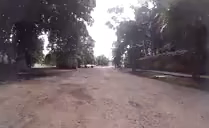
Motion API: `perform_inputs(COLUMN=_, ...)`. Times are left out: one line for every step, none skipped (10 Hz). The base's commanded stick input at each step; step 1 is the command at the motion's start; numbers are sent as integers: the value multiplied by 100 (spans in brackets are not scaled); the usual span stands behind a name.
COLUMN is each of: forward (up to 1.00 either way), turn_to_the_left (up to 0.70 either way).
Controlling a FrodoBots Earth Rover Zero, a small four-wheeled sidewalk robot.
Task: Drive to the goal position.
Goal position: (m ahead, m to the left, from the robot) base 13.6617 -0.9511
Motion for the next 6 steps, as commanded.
perform_inputs(forward=70, turn_to_the_left=0)
perform_inputs(forward=70, turn_to_the_left=0)
perform_inputs(forward=70, turn_to_the_left=0)
perform_inputs(forward=70, turn_to_the_left=0)
perform_inputs(forward=70, turn_to_the_left=0)
perform_inputs(forward=70, turn_to_the_left=0)
